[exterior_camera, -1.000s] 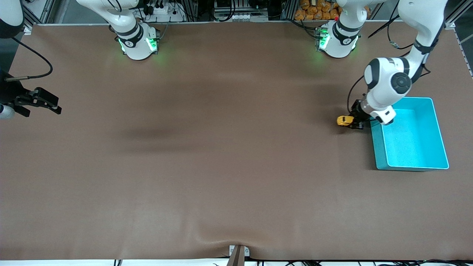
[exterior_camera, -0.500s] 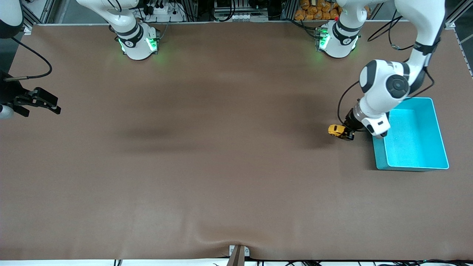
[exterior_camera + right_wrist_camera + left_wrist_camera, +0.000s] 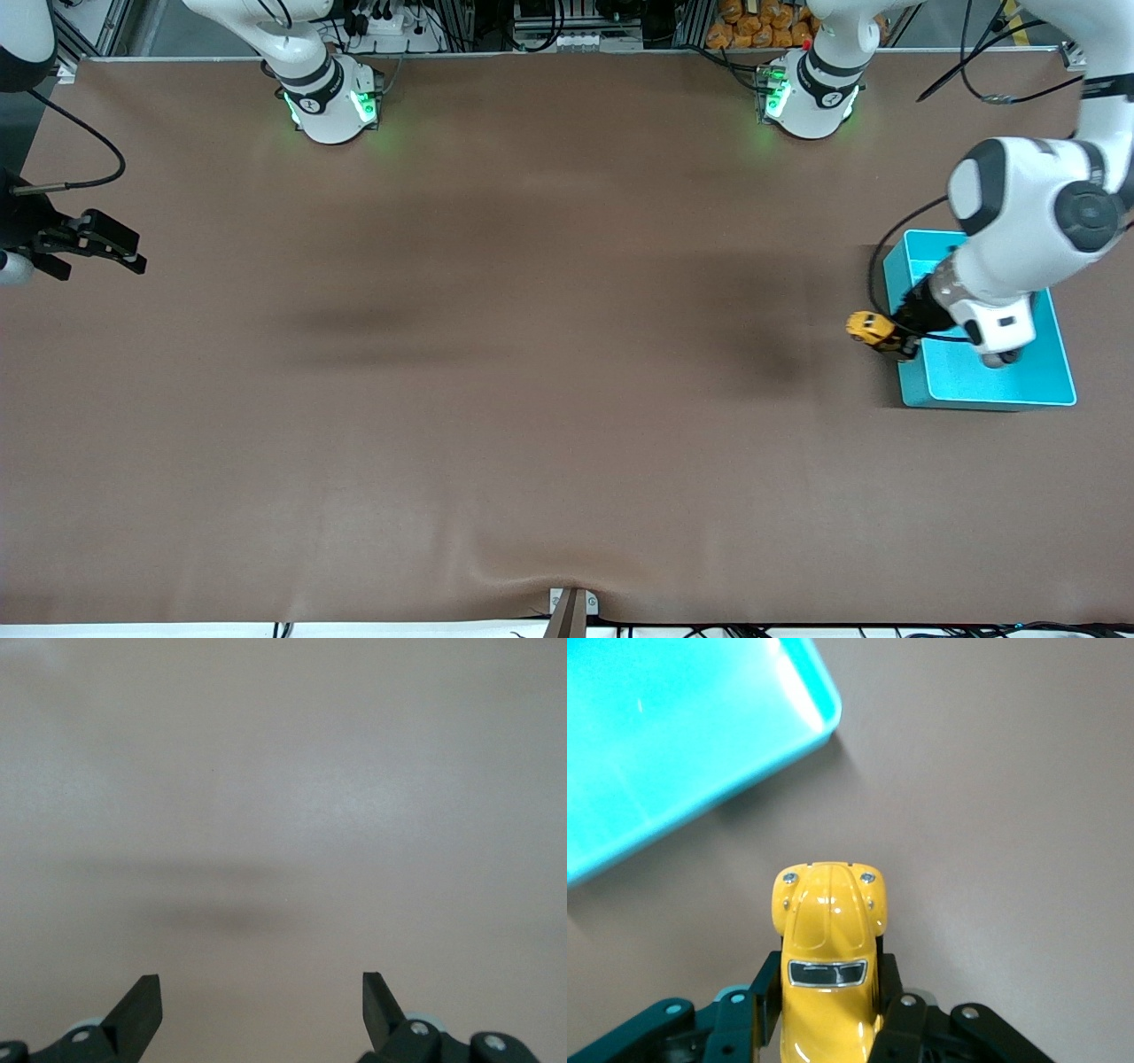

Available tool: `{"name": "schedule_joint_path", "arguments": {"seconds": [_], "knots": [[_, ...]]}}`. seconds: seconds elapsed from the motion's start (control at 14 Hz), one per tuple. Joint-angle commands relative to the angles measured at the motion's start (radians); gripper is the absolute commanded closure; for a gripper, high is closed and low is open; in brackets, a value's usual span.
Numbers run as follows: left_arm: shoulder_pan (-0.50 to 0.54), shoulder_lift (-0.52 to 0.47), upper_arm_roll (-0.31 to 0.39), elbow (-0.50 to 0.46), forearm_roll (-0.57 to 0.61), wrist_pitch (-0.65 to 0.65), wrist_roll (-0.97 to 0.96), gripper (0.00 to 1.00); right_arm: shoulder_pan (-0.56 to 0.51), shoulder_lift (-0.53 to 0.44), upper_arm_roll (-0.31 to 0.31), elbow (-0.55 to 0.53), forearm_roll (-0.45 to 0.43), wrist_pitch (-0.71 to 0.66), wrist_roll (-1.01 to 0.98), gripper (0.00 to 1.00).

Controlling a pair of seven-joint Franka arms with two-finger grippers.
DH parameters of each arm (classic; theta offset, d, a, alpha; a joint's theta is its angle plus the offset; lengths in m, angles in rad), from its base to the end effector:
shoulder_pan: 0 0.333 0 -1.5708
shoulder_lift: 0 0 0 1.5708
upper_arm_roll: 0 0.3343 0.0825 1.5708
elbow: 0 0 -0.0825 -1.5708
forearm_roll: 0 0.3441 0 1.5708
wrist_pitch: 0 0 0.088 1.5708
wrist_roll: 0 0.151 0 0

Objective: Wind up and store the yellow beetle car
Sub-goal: 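Lift the car with the left gripper and lower it into the bin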

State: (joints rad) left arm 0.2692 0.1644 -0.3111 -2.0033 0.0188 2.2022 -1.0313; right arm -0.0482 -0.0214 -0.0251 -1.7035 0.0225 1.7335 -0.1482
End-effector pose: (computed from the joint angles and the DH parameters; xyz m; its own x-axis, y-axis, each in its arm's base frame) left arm 0.5596 -0.0176 0.3805 0.5542 0.8324 -0.0077 0.8314 -0.5530 0.0543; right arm 0.5209 -0.0353 0.5665 0.9960 0.0712 0.0541 0.0722 -0.9973 -0.0151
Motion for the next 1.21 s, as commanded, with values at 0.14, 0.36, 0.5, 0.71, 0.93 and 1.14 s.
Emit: {"name": "schedule_joint_path", "arguments": {"seconds": [0.14,0.36,0.5,0.71,0.93,1.14], "knots": [[0.083,0.029,-0.008,0.034,0.056,-0.03,0.294,1.0,0.001,-0.005,0.001,0.01,-0.009,-0.012,-0.01,0.0],[0.154,0.069,-0.008,0.034,0.056,-0.029,0.527,1.0,0.001,-0.005,0.001,0.01,-0.007,-0.012,-0.01,0.0],[0.203,0.108,-0.008,0.044,0.087,-0.019,0.672,1.0,0.001,-0.005,0.001,0.01,-0.009,-0.012,-0.01,0.0],[0.228,0.174,-0.006,0.074,0.188,-0.006,0.769,1.0,0.001,-0.005,0.001,0.01,-0.009,-0.011,-0.01,0.0],[0.281,0.225,-0.008,0.06,0.222,0.095,0.899,1.0,0.002,-0.005,0.002,0.01,-0.009,-0.012,-0.01,0.0],[0.344,0.262,-0.01,0.052,0.222,0.163,1.06,1.0,0.002,-0.005,0.002,0.012,-0.009,-0.012,-0.01,0.0]]}}
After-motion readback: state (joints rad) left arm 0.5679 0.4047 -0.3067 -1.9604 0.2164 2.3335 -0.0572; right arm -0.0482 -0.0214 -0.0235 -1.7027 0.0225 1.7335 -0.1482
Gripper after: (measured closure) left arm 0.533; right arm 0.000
